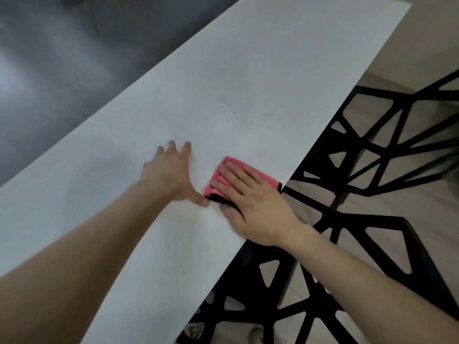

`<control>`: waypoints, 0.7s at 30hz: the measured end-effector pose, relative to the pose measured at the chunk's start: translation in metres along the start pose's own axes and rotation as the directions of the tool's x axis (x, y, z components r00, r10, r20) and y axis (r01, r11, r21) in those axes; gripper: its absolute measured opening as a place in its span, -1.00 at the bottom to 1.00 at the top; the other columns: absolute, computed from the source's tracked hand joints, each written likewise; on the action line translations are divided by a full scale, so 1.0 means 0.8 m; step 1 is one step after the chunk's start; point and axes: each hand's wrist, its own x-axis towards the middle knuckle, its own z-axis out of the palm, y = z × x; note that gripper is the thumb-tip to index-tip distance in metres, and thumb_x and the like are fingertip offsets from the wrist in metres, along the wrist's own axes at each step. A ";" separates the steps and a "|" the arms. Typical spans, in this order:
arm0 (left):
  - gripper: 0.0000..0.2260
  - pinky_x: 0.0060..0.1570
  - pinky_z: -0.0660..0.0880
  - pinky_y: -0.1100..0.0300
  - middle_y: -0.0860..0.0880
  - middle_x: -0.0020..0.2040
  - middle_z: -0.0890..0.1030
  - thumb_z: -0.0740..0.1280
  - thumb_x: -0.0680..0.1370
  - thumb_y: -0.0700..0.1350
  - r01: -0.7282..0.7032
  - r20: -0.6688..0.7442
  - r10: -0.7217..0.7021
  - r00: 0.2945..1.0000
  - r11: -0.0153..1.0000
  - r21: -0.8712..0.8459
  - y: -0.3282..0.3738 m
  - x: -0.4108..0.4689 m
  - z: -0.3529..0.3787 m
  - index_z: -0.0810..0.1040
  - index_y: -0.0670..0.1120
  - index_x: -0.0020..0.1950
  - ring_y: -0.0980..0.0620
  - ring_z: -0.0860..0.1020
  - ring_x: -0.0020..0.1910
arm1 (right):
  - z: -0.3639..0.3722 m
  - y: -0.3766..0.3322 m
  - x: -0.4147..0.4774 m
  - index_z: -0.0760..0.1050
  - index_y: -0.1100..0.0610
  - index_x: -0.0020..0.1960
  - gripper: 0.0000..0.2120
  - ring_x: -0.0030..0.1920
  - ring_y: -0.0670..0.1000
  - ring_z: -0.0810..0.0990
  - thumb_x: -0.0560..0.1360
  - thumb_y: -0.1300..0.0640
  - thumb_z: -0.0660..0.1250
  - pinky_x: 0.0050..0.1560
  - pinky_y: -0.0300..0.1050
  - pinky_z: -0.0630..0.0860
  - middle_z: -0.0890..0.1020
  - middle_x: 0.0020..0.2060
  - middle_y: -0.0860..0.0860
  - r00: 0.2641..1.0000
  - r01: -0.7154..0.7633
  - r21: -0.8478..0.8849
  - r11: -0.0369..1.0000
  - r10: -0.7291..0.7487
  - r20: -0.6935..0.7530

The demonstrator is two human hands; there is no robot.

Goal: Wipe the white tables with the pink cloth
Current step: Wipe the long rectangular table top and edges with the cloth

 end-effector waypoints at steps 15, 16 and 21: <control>0.51 0.38 0.53 -0.17 -0.06 0.67 0.28 0.61 -0.05 0.59 -0.021 -0.044 0.025 0.999 0.995 0.097 -0.007 0.021 0.007 0.01 0.14 0.75 -0.19 0.43 0.54 | -0.033 0.114 0.066 0.16 -0.04 0.74 -0.39 0.76 0.01 -0.06 0.71 -0.13 0.04 0.74 0.07 -0.10 0.09 0.75 0.01 0.992 -0.037 -0.033 0.999 0.041 0.123; 0.50 0.38 0.53 -0.17 -0.06 0.67 0.29 0.60 -0.06 0.59 -0.028 -0.046 0.033 0.998 0.994 0.101 -0.007 0.022 0.008 0.02 0.14 0.75 -0.20 0.43 0.54 | -0.045 0.150 0.078 0.07 -0.04 0.76 -0.38 0.75 0.00 -0.12 0.73 -0.13 0.01 0.74 0.06 -0.14 0.02 0.76 0.01 0.968 -0.218 -0.066 0.974 0.224 0.111; 0.50 0.41 0.50 -0.18 -0.07 0.69 0.26 0.62 -0.03 0.57 -0.024 -0.053 0.030 0.998 0.994 0.105 -0.007 0.020 0.006 0.01 0.14 0.76 -0.20 0.39 0.59 | -0.036 0.130 0.110 0.21 0.03 0.72 -0.43 0.75 0.13 0.00 0.73 -0.06 0.08 0.72 0.10 -0.11 0.15 0.73 0.12 0.848 -0.528 -0.040 0.849 0.524 -0.073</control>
